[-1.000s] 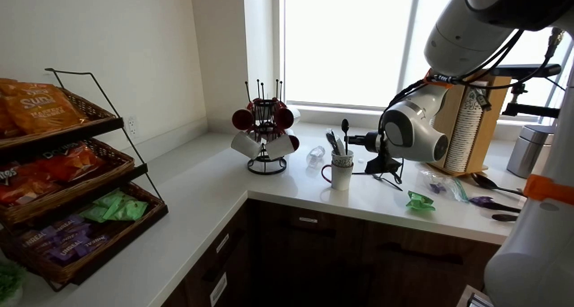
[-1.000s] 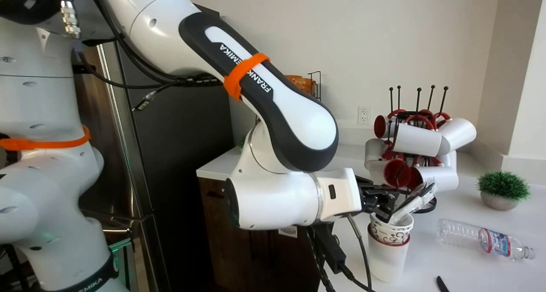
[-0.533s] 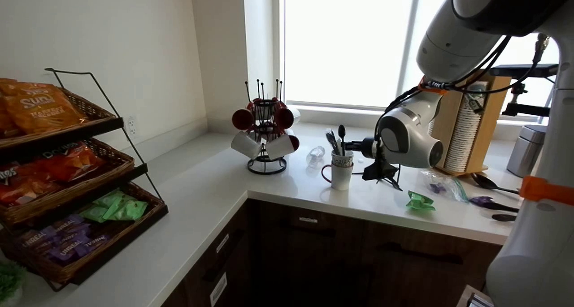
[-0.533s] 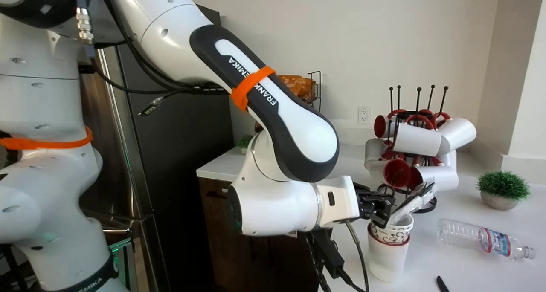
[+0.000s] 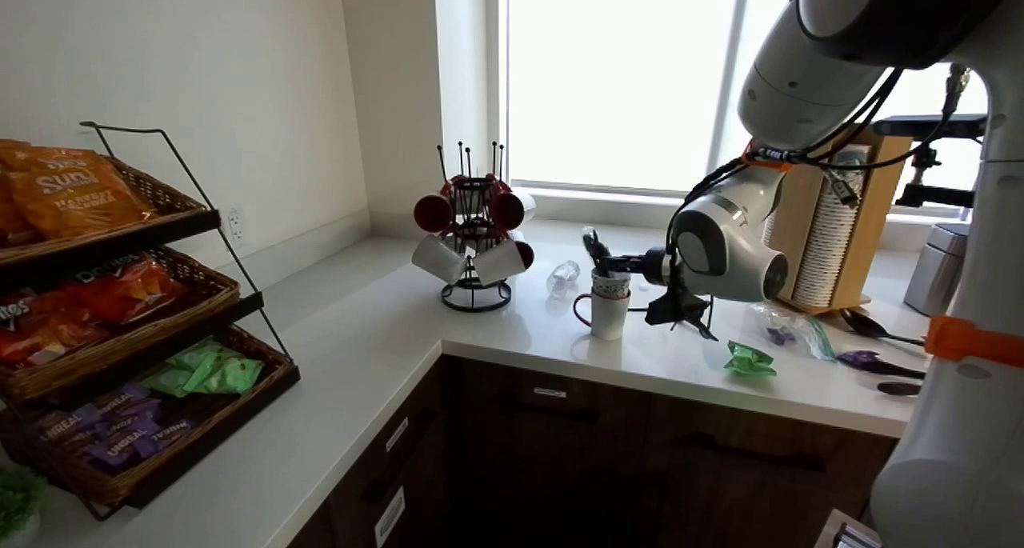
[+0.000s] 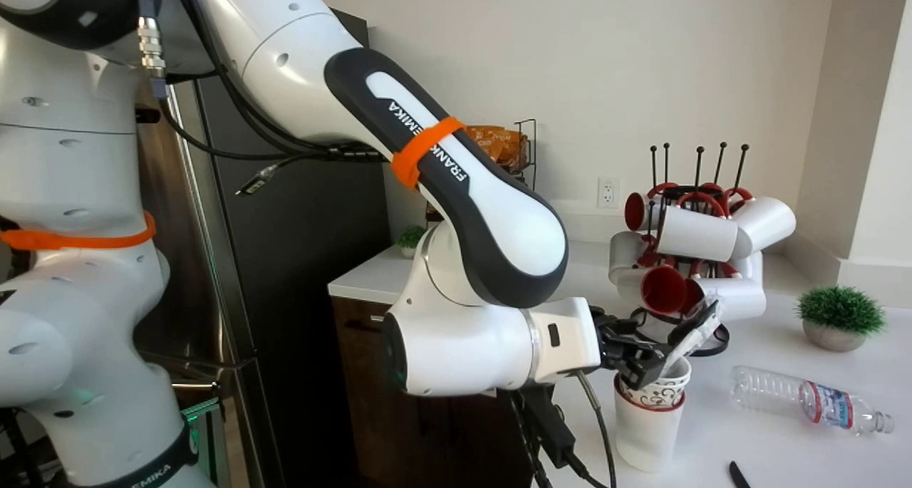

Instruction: Put the spoon in the cup

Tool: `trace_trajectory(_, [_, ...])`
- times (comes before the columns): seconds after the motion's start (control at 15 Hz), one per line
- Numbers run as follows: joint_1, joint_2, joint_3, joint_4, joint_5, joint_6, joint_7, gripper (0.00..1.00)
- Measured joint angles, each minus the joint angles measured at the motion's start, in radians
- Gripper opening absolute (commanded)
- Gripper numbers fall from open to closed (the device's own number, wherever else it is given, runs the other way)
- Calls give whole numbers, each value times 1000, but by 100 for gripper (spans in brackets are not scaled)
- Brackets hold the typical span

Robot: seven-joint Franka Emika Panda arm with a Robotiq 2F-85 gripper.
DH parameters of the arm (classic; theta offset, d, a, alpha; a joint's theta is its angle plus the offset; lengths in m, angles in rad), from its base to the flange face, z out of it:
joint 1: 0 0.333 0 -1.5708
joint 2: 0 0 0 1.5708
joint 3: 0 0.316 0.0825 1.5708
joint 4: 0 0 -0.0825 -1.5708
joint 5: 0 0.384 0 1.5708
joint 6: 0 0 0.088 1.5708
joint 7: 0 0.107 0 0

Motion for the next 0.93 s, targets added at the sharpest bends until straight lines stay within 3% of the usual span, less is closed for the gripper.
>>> trace_trajectory(0.13, [3,-21,-7,0,0,1,-4,99])
trace_trajectory(0.2, [3,-36,-9,0,0,5,-6,100])
trace_trajectory(0.67, [1,-148,-18,23,-4,301,62,100])
trace_trajectory(0.93, [2,-174,1,48,-126,473,205,100])
